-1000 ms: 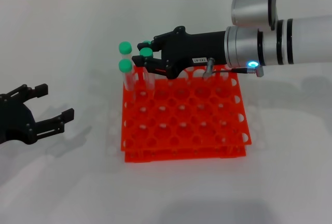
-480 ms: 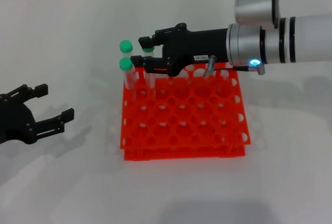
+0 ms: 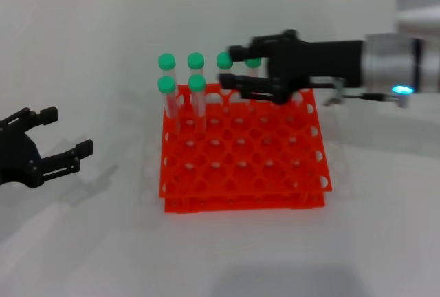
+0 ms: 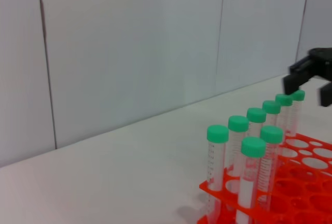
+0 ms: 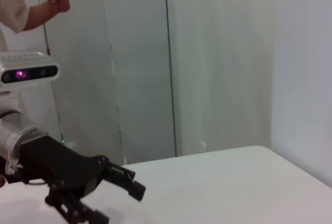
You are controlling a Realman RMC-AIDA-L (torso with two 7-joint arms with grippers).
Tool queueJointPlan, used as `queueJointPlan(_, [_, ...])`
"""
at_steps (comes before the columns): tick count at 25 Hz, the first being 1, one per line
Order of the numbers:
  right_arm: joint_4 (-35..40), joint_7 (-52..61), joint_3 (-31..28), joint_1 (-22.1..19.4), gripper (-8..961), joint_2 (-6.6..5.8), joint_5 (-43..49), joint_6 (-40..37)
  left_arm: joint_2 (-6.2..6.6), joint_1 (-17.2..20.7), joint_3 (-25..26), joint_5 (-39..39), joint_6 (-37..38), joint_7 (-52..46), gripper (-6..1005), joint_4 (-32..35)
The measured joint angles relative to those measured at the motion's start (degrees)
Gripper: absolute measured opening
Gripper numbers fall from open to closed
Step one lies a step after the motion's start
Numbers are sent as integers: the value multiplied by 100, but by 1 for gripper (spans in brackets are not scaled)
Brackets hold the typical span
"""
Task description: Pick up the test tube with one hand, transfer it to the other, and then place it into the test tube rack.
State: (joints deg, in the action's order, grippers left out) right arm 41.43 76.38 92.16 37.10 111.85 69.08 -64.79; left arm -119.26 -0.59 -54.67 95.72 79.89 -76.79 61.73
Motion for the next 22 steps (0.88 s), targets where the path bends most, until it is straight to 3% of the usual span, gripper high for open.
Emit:
queueJointPlan(6, [186,-12,-1317,-673,561,123,924,-558,0,-89,32,-8,1,-36,886,-28])
queueJointPlan(12, [4,-20,-1549,-870,706,84,1071,-599,51,-296,37,71,30,-44,886,-222])
queueJointPlan(18, [-9,-2,-1552,-968,881,5,1190,-907,344,-742,59,142,541,-27,886,-850])
queueJointPlan(22, [-12,42,-1555,-983,879,-28,1389,-1042,577,-1048,61,152,898,-1,886,-1306])
